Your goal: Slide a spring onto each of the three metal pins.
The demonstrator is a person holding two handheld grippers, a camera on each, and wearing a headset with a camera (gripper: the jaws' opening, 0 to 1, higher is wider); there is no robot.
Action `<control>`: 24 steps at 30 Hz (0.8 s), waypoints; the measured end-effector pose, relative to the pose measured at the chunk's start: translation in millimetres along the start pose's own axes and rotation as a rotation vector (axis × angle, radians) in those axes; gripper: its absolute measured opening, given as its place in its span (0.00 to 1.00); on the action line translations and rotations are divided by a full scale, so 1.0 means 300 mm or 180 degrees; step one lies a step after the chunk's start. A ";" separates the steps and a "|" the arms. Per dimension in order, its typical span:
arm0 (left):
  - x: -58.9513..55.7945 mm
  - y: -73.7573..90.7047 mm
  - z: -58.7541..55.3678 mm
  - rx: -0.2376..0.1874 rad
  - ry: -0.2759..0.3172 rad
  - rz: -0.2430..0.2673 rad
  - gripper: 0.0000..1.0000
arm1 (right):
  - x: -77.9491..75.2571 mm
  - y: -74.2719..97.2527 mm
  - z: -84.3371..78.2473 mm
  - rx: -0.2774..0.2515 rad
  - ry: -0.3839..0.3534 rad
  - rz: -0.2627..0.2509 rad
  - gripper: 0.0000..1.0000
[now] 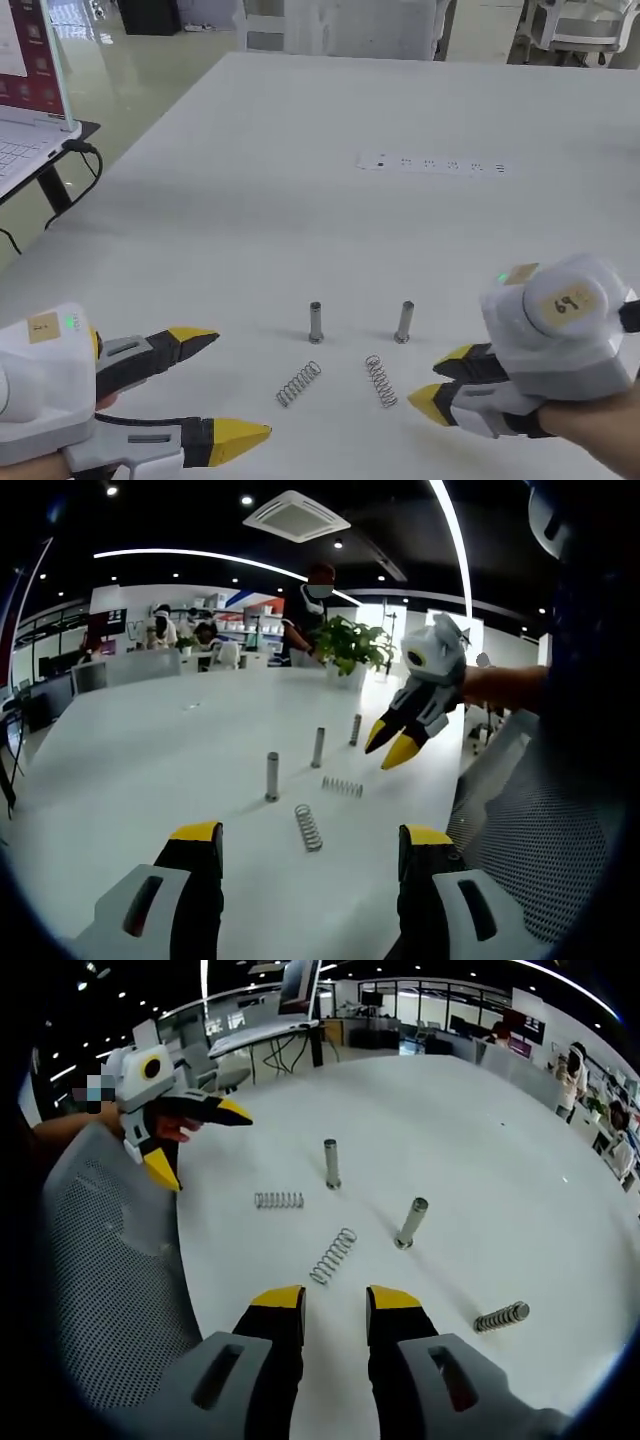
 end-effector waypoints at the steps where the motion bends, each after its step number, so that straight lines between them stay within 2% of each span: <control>1: 0.001 0.001 0.000 -0.0001 0.0001 0.0000 0.67 | 0.003 -0.007 0.005 0.0006 0.0023 0.0017 0.22; 7: 0.004 0.006 -0.004 -0.0011 0.0013 0.0006 0.67 | 0.018 -0.055 0.030 0.0090 0.0085 0.0103 0.23; 10: 0.006 0.008 -0.007 -0.0019 0.0023 0.0009 0.67 | 0.024 -0.075 0.031 0.0128 0.0011 0.0158 0.23; 16: 0.007 0.005 -0.010 -0.0023 0.0037 0.0003 0.66 | 0.030 -0.109 0.040 0.0244 -0.0011 0.0060 0.23; 21: 0.010 0.003 -0.006 -0.0041 0.0043 -0.0001 0.66 | 0.019 -0.124 0.038 0.0266 -0.0102 0.0009 0.23; 24: 0.012 0.003 -0.008 -0.0039 0.0046 -0.0003 0.66 | 0.027 -0.133 0.039 0.0307 -0.0028 -0.0044 0.22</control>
Point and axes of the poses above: the centre of the closed fingertips' face, and the gripper's own axes: y roughly backward along the fingers, x roughly to its left, z roughly out of its top, the point moved 10 cm from there along y, roughly backward along the fingers, and after that the axes turned 9 degrees about y, right-handed, at the moved point
